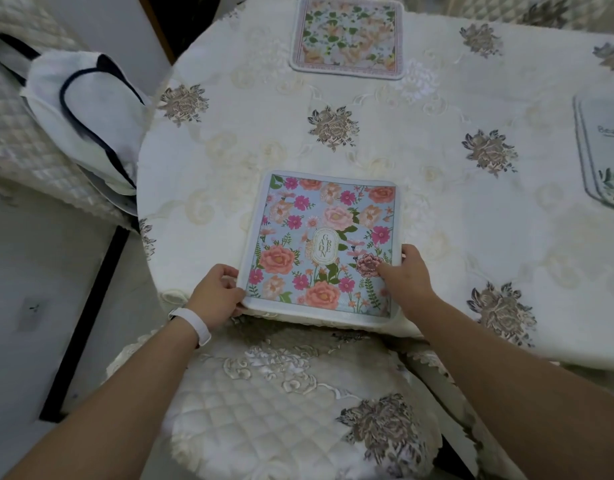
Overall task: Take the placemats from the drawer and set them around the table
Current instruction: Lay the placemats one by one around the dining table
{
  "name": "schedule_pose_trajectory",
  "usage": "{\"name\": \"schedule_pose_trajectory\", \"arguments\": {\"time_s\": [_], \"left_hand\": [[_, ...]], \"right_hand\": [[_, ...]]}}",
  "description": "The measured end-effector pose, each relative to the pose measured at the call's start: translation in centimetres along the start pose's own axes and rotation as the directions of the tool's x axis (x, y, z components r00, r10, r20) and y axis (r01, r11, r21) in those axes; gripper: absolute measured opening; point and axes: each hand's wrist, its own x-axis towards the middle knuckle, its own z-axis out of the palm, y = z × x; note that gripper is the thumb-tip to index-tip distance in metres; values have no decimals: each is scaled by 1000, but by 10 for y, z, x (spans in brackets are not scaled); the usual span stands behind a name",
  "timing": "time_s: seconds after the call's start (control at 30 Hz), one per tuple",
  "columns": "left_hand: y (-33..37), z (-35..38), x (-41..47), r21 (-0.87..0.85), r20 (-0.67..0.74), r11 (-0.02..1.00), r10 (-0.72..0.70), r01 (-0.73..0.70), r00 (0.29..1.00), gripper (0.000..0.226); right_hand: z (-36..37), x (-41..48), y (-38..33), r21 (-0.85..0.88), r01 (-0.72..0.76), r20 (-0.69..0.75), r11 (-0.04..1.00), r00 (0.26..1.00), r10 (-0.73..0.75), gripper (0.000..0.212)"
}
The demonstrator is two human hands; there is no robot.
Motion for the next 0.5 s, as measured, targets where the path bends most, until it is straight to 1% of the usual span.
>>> {"name": "schedule_pose_trajectory", "arguments": {"time_s": [0.07, 0.13, 0.17, 0.2, 0.23, 0.27, 0.3, 0.33, 0.37, 0.4, 0.43, 0.47, 0.5], "left_hand": [[0, -1, 0, 64, -2, 998, 0, 0, 1000, 22], [2, -2, 0, 173, -79, 985, 35, -21, 996, 22], [3, -3, 1, 241, -128, 970, 74, -41, 989, 23], [3, -3, 3, 321, -164, 944, 134, -76, 977, 27], [4, -3, 5, 414, -174, 901, 216, -127, 961, 33], [5, -1, 7, 504, -150, 842, 308, -195, 940, 40], [7, 3, 10, 577, -96, 768, 404, -280, 910, 46], [10, 9, 13, 630, -15, 681, 492, -374, 870, 50], [13, 17, 19, 672, 88, 582, 552, -459, 829, 52], [17, 27, 24, 708, 191, 484, 571, -515, 799, 55], [20, 38, 31, 745, 271, 405, 542, -530, 795, 61], [23, 49, 39, 782, 315, 348, 497, -518, 809, 66], [27, 58, 47, 811, 329, 305, 469, -500, 820, 69]], "right_hand": [[0, 0, 2, -18, 0, -9, 1000, 1000, 0, 36], [2, -2, 3, -62, 5, -22, 998, 1000, -6, 44], [3, -2, 4, -130, 28, -56, 991, 998, -35, 52], [5, -2, 6, -239, 73, -102, 968, 990, -100, 60], [7, -2, 8, -373, 140, -126, 917, 972, -200, 66], [9, -2, 10, -507, 230, -99, 831, 942, -321, 68], [12, -2, 11, -617, 318, -9, 720, 912, -411, 68], [16, -1, 10, -693, 388, 120, 608, 893, -433, 69], [21, 1, 10, -738, 441, 246, 510, 881, -405, 72], [27, 5, 11, -766, 481, 346, 425, 867, -358, 74], [34, 9, 10, -784, 512, 410, 350, 851, -327, 77], [40, 14, 9, -794, 535, 446, 288, 835, -321, 81], [46, 19, 8, -798, 554, 469, 238, 818, -331, 84]]}}
